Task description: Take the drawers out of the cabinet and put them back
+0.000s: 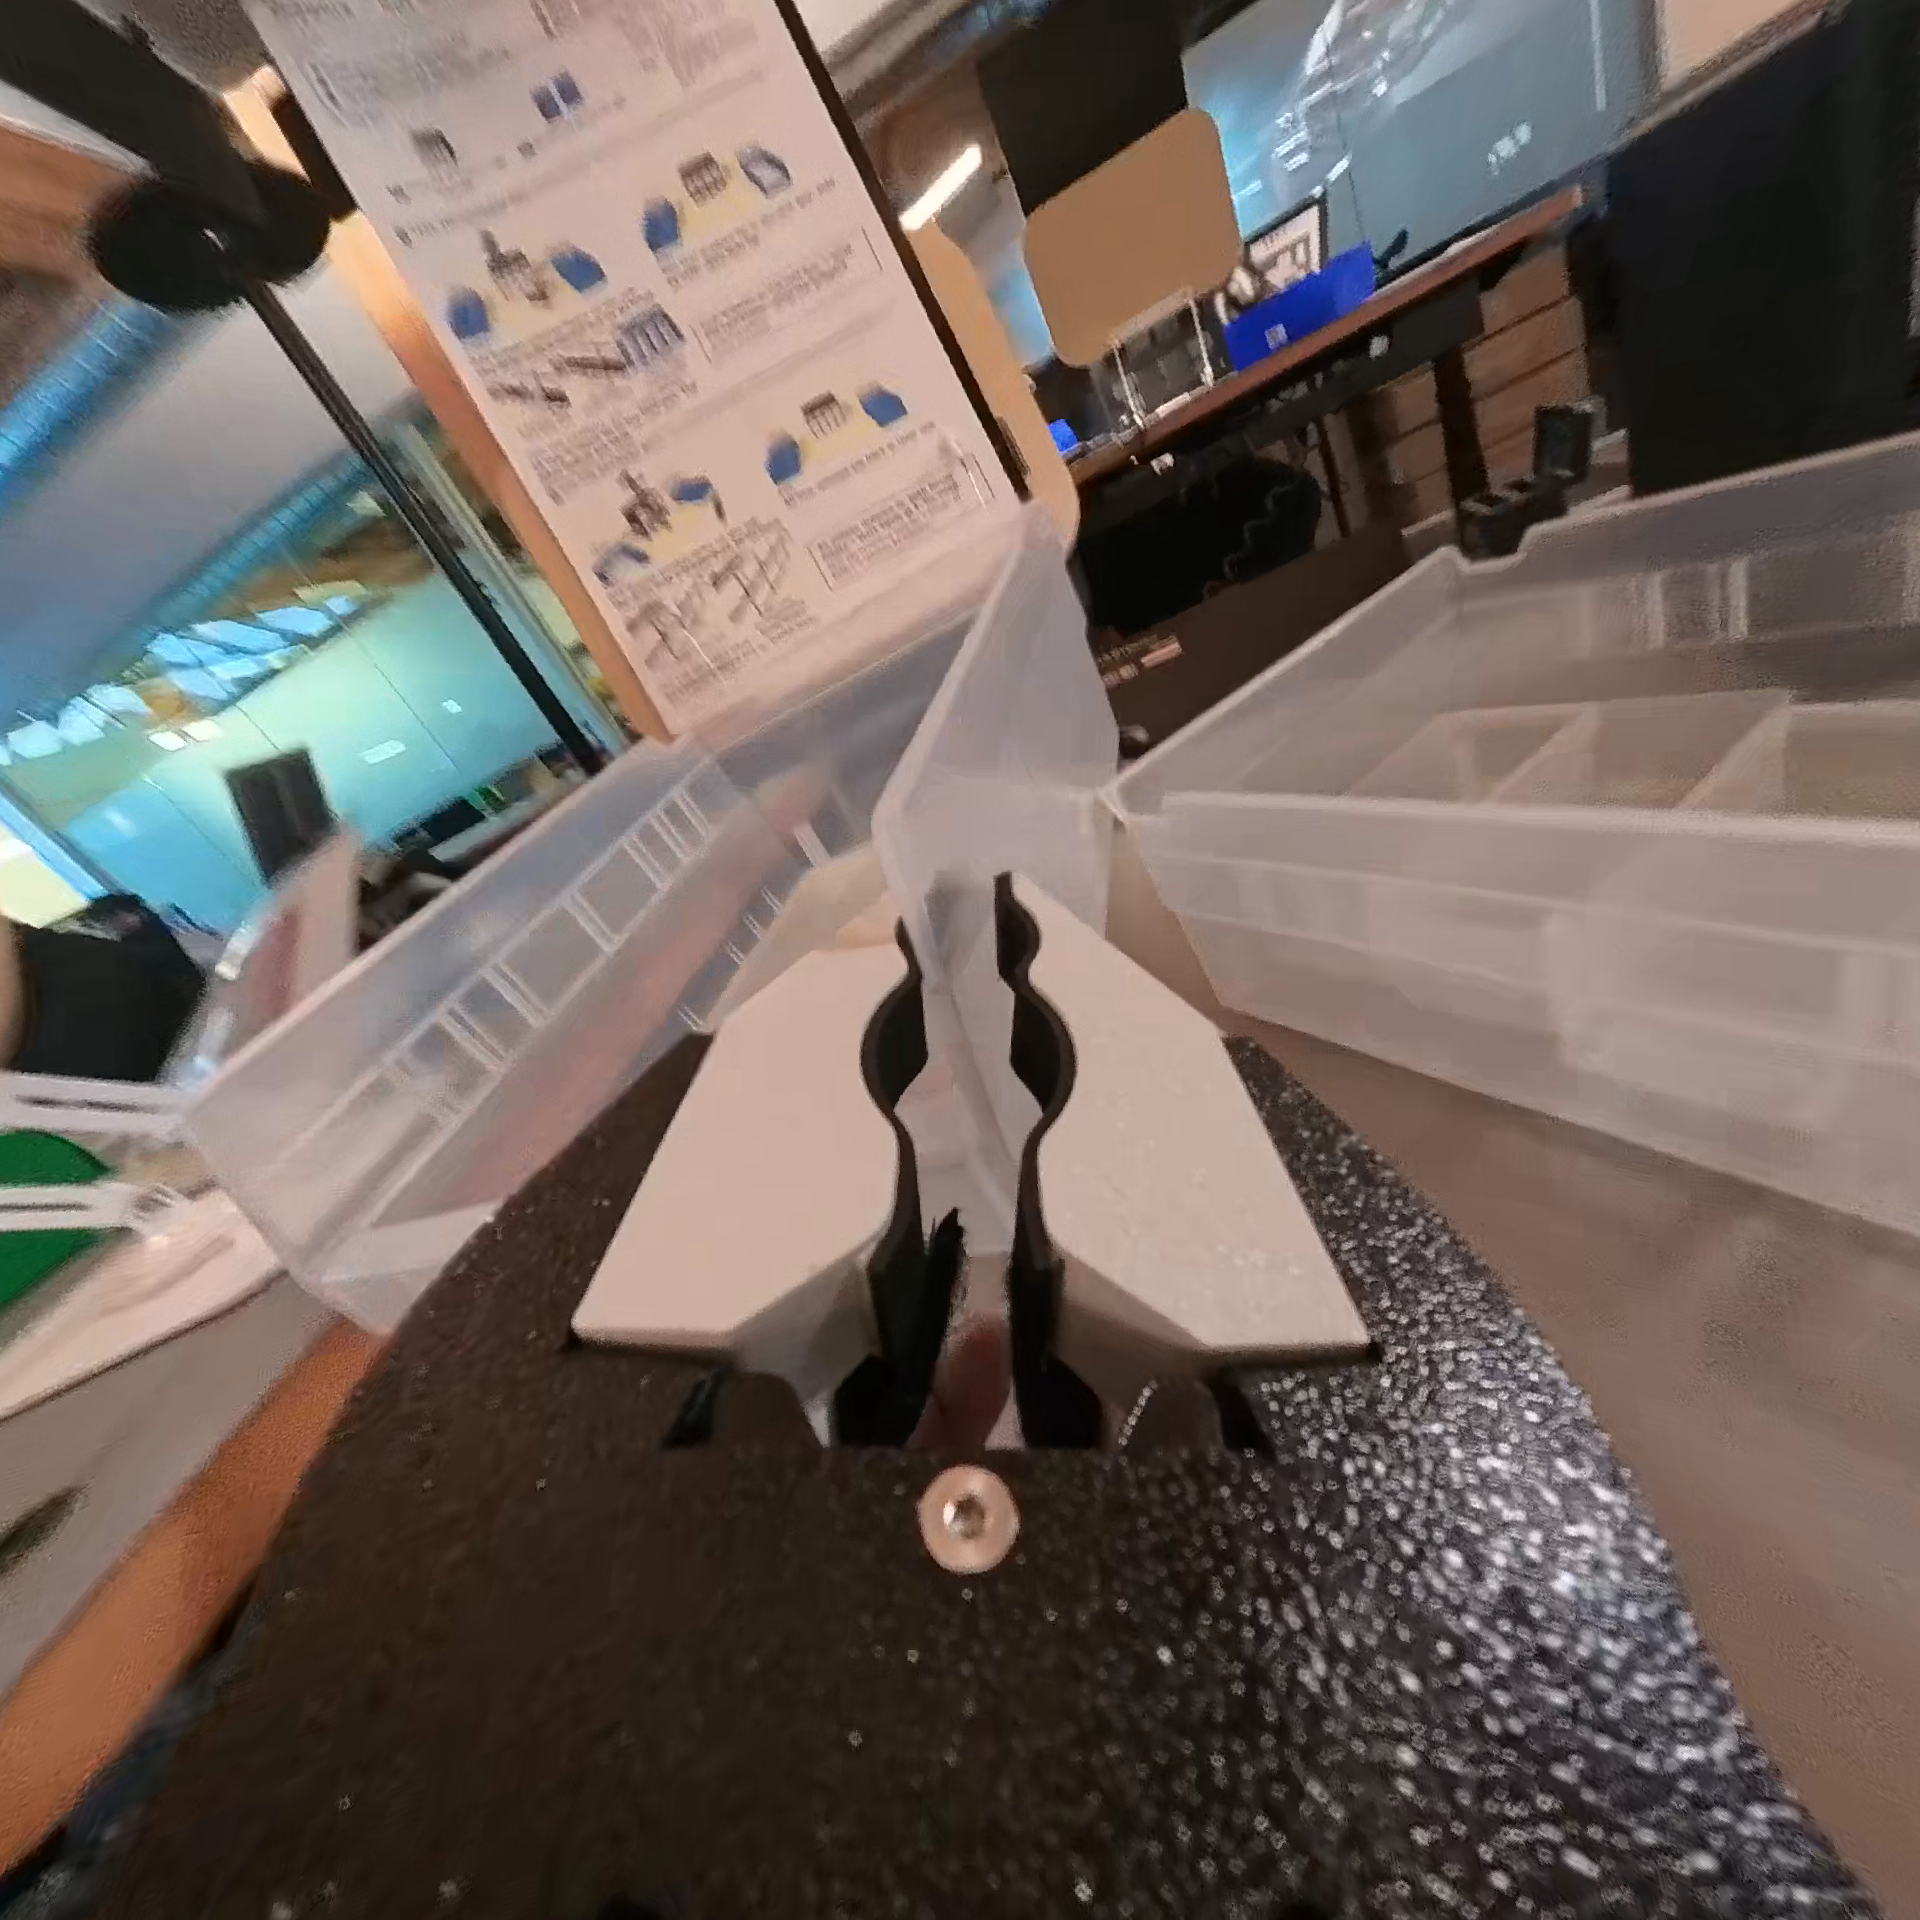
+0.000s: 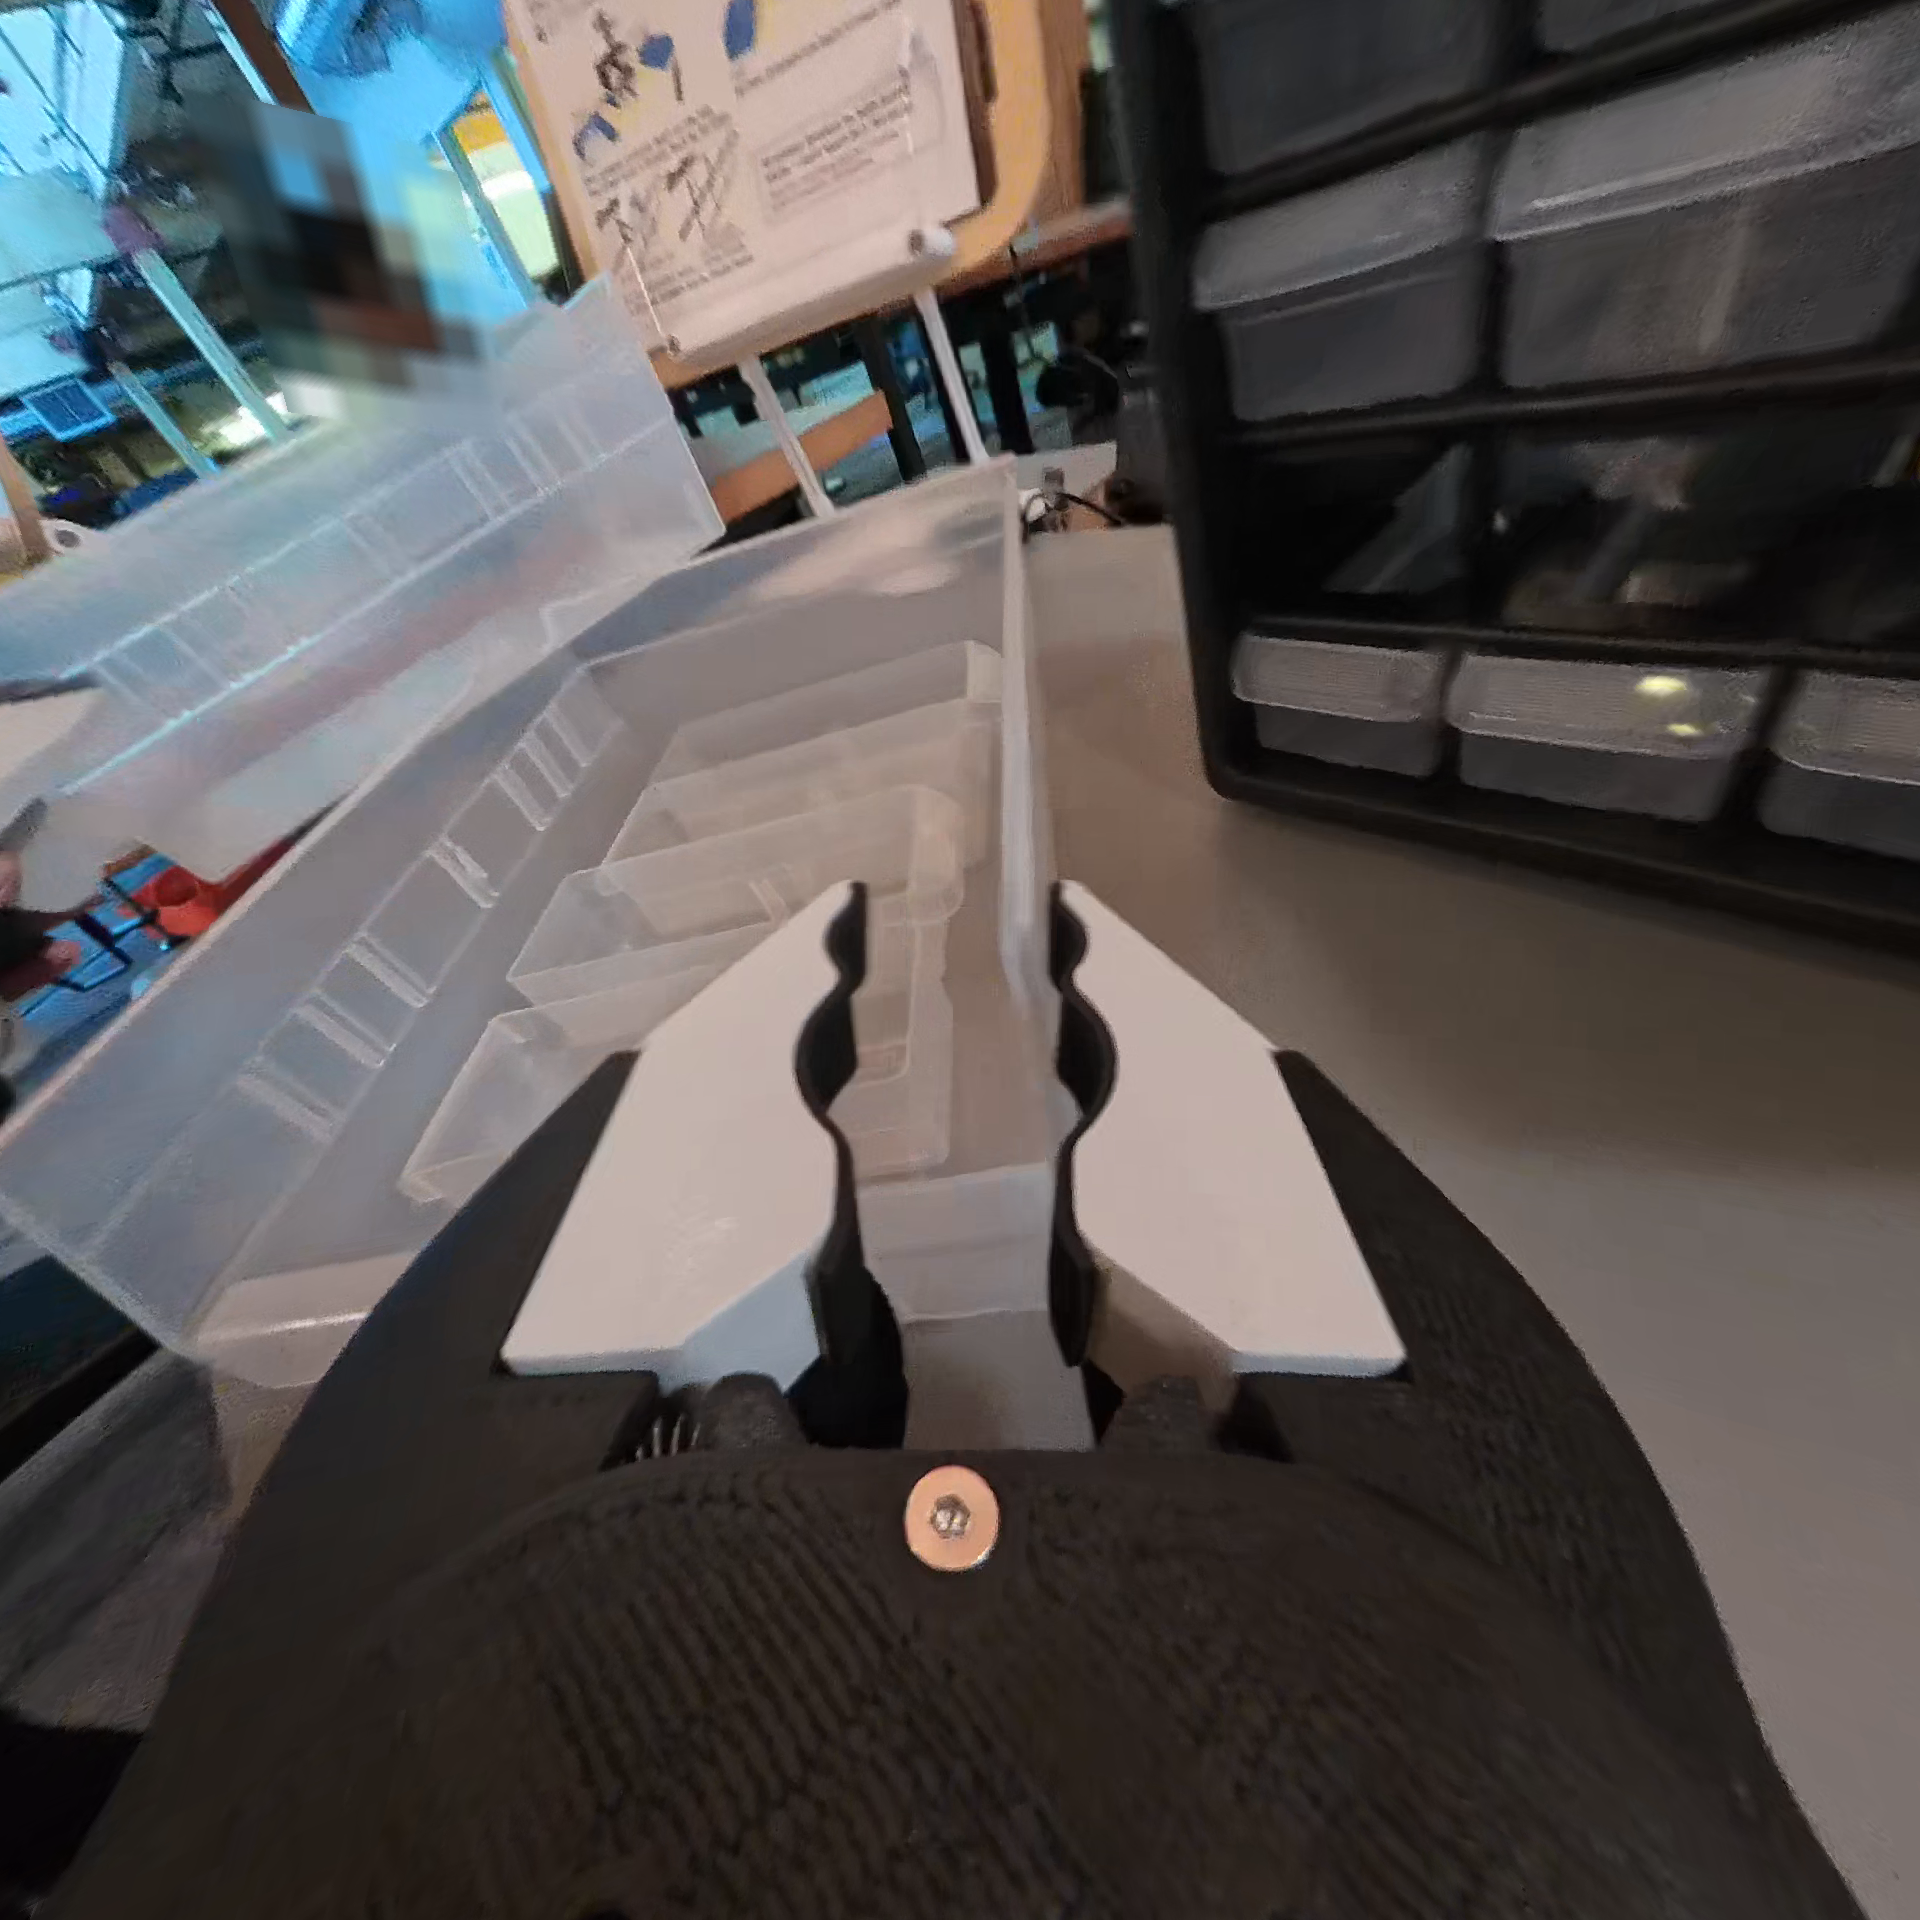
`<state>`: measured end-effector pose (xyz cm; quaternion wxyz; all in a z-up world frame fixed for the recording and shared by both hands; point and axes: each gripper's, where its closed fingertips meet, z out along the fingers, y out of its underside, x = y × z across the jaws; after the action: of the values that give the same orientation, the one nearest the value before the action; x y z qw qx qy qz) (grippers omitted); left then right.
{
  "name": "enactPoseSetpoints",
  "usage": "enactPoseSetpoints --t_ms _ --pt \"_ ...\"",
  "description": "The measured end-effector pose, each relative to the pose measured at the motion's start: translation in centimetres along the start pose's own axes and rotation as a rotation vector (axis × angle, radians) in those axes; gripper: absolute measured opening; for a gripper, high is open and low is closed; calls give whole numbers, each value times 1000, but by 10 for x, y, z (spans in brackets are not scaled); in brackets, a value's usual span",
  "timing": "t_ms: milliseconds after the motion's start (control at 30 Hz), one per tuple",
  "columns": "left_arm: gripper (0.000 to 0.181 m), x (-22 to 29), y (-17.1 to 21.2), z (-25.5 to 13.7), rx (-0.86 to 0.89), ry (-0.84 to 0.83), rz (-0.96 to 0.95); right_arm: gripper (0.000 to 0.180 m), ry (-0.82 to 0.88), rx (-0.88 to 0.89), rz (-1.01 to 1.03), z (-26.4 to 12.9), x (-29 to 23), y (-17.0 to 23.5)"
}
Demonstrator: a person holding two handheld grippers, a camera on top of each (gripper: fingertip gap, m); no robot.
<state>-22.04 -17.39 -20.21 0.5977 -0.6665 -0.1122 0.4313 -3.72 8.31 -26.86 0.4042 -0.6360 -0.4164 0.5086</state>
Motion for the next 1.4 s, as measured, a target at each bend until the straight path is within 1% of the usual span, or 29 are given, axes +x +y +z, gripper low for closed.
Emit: enactPoseSetpoints --t_ms 100,233,300,333,400,467,533,567,633,733,800,867,933,1033,1100,1167,1200,1233,1333,1400 --pt "8 -19 -16 -2 39 -72 77 47 -76 7 -41 26 -24 6" --pt "8 -32 -24 -5 70 -104 83 72 -224 26 39 52 -45 3" --pt "8 -36 -30 -10 85 -130 102 76 -282 36 65 56 -53 0" --pt "8 -38 -34 -13 98 -137 111 78 -285 59 58 54 -54 -4" --pt "9 -41 -49 -21 135 -138 133 86 -230 139 -3 45 -49 -16" --pt "9 -42 -68 -29 187 -142 160 88 -174 216 -82 31 -43 -31" --pt "8 -36 -91 -39 244 -139 185 96 -154 285 -129 14 -42 -50" --pt "8 -31 -103 -43 274 -128 195 102 -146 320 -173 4 -44 -62" --pt "8 -17 -129 -53 339 -88 210 114 -105 407 -357 -17 -53 -89" --pt "8 13 -169 -66 441 14 215 137 -6 527 -787 -49 -80 -129" --pt "8 38 -193 -73 504 105 206 147 87 570 -1095 -67 -100 -151" --pt "8 67 -216 -79 560 208 191 155 165 600 -1338 -84 -116 -166" --pt "8 99 -237 -85 612 322 169 160 272 605 -1534 -101 -122 -177" --pt "8 151 -264 -96 684 512 134 159 468 575 -1792 -126 -115 -188" --pt "9 185 -280 -106 730 640 102 159 556 485 -1885 -140 -97 -188" --pt "9 217 -294 -116 773 765 66 160 673 406 -1926 -161 -73 -190" --pt "10 230 -300 -119 789 818 34 157 739 372 -1947 -176 -60 -192" --pt "10 243 -305 -121 789 872 0 147 799 327 -1967 -192 -48 -193" --pt "10 287 -313 -126 806 1010 -61 147 881 179 -1964 -234 -13 -182" --pt "10 317 -316 -133 805 1092 -82 148 890 118 -1947 -259 9 -168"
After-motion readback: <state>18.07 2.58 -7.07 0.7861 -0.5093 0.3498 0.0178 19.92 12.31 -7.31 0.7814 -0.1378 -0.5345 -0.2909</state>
